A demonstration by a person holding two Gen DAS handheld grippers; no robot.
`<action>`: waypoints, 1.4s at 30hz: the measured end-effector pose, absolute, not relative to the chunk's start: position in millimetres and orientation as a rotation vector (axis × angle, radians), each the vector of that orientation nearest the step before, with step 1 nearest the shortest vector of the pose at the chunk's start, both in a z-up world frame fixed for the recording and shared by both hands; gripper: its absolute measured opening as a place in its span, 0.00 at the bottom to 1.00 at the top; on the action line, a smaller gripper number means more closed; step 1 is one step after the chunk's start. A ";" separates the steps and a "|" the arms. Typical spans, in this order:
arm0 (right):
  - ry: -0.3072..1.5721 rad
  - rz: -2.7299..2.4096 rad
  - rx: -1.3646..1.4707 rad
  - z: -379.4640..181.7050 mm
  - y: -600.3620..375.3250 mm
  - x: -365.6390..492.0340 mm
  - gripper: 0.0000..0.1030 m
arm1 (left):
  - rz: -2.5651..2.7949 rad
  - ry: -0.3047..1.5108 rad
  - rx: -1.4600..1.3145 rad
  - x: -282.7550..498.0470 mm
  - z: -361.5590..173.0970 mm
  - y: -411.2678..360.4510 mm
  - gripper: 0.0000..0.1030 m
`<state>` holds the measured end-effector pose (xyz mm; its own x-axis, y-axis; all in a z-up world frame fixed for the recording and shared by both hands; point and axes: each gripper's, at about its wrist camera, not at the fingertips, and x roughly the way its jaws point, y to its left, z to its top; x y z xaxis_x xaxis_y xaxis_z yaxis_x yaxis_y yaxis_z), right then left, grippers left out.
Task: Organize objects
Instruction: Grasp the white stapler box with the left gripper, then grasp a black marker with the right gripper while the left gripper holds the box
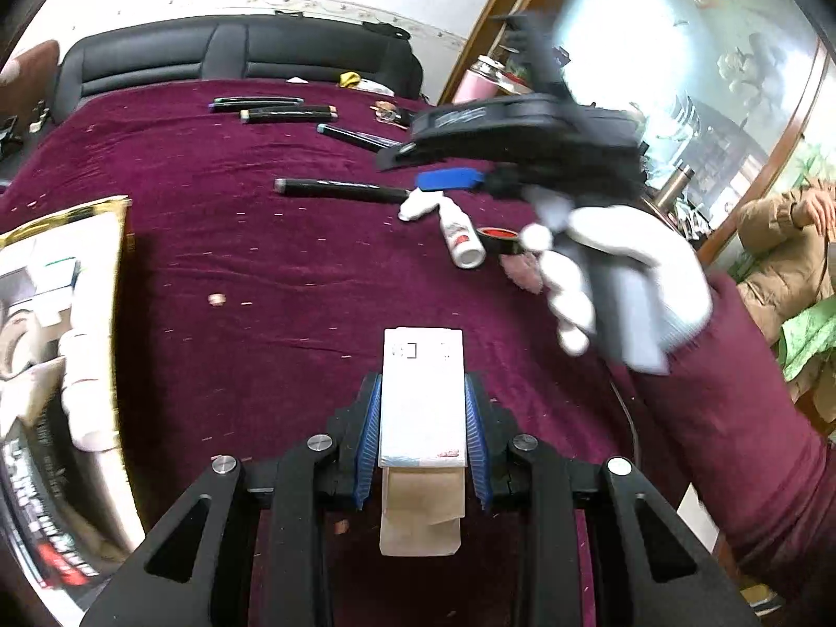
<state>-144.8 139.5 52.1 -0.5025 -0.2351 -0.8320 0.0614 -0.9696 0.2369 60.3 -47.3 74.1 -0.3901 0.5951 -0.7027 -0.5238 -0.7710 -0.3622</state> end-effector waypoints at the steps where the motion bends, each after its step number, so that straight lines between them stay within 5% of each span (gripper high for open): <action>1: -0.176 -2.564 1.482 48.7 133.6 -157.1 0.46 | 2.176 -0.115 -1.142 59.8 75.3 -53.8 0.25; 5: 0.005 -2.510 1.545 35.2 124.4 -195.8 0.46 | 2.198 -0.161 -1.140 57.7 78.1 -82.7 0.25; 13: -0.192 -2.245 1.699 13.5 124.0 -199.2 0.48 | 2.212 -0.258 -1.152 47.3 72.3 -111.6 0.25; 21: 0.278 -2.305 1.717 11.9 86.4 -150.2 0.47 | 2.197 -0.281 -1.156 45.6 66.1 -113.9 0.25; 24: 0.314 -2.326 1.689 13.8 87.1 -137.5 0.44 | 2.205 -0.289 -1.153 47.3 66.3 -116.0 0.25; 30: 0.147 -2.387 1.680 17.4 105.3 -110.4 0.13 | 2.230 -0.301 -1.138 52.0 71.4 -121.1 0.25; 42: -0.768 -2.213 1.416 30.1 156.0 -46.9 0.12 | 2.359 -0.347 -1.110 67.2 82.5 -162.5 0.25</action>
